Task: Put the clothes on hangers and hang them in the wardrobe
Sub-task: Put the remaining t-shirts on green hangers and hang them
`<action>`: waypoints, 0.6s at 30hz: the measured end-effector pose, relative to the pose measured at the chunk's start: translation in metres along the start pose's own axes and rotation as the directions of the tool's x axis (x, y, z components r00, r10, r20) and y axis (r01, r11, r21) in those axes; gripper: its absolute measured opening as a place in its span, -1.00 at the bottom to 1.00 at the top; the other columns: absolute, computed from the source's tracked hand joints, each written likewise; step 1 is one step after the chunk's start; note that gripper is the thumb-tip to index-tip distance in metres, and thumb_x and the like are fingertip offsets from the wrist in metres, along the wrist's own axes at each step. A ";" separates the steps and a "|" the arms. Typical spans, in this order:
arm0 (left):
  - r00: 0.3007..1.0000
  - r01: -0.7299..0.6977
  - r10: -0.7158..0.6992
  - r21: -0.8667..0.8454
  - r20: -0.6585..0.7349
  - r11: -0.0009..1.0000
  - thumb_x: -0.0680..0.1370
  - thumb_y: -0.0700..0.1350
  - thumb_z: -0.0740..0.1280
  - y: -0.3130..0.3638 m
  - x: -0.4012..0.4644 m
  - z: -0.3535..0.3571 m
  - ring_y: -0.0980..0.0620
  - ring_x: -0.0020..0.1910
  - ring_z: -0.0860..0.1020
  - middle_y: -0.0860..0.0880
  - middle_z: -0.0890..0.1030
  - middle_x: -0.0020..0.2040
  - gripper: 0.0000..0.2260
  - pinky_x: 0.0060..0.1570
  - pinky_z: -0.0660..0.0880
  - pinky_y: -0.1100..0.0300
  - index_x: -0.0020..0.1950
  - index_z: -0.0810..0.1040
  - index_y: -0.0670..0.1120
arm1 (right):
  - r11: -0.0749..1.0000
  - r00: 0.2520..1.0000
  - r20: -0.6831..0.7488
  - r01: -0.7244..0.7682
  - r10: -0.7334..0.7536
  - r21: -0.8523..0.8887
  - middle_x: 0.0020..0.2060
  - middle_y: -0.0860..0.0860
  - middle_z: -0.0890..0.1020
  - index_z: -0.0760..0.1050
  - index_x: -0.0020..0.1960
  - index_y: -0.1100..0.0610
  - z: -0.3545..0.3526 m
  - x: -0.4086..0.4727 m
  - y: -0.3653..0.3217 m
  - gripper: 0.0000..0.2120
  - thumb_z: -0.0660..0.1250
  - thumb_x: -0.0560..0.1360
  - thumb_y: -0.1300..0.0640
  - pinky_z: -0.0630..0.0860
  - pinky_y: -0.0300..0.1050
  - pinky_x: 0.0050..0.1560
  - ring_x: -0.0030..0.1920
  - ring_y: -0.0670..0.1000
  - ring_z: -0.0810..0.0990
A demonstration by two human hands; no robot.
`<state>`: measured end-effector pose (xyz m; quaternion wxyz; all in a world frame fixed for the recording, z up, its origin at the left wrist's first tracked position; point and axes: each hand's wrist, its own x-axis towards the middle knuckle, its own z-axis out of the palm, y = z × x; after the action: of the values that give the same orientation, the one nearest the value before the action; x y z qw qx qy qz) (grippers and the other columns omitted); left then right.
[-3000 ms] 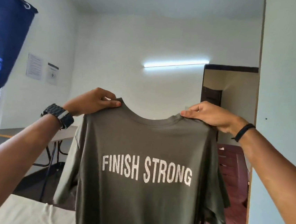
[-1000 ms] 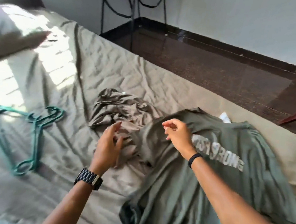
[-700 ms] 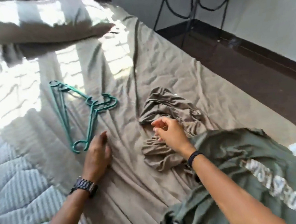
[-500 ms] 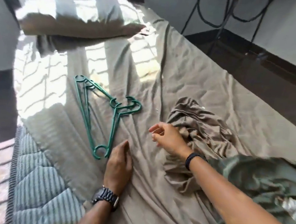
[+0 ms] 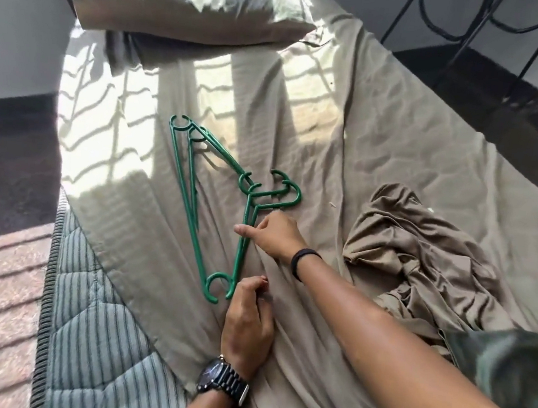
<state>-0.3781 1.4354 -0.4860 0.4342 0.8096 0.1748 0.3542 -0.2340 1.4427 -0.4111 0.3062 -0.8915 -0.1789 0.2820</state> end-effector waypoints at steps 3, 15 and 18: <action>0.998 -0.049 0.048 0.018 0.027 0.999 0.50 -0.22 0.13 0.000 0.001 -0.002 0.06 -0.02 0.50 -0.10 0.57 -0.05 -0.81 0.13 0.37 0.40 0.08 0.41 -0.07 | 0.993 0.999 -0.030 0.034 -0.038 -0.115 -0.09 0.14 0.58 0.41 -0.27 0.10 0.004 -0.003 -0.008 -0.67 0.43 0.38 -0.12 0.48 -0.07 -0.02 0.00 0.09 0.54; 0.967 -0.219 0.199 0.123 0.157 0.968 0.45 -0.27 0.17 0.001 0.002 -0.003 -0.03 0.07 0.52 -0.15 0.61 -0.04 -0.85 0.14 0.42 0.19 -0.08 0.43 -0.06 | 0.992 0.998 -0.027 -0.060 0.058 -0.115 0.26 0.16 0.48 0.43 0.23 0.19 -0.002 -0.004 -0.006 -0.49 0.42 0.43 -0.09 0.45 -0.04 0.21 0.30 0.13 0.44; 0.969 -0.210 0.190 0.122 0.158 0.970 0.45 -0.27 0.18 -0.001 0.001 -0.003 -0.04 0.05 0.53 -0.15 0.61 -0.04 -0.86 0.13 0.44 0.17 -0.08 0.45 -0.08 | 0.989 0.995 -0.081 -0.065 0.055 -0.133 0.18 0.17 0.54 0.49 0.14 0.21 0.000 -0.005 -0.010 -0.62 0.36 0.44 -0.01 0.47 -0.07 0.08 0.20 0.18 0.51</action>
<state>-0.3800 1.4381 -0.4855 0.3506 0.8748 0.0843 0.3235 -0.2395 1.4473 -0.4022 0.2428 -0.9255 -0.1588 0.2436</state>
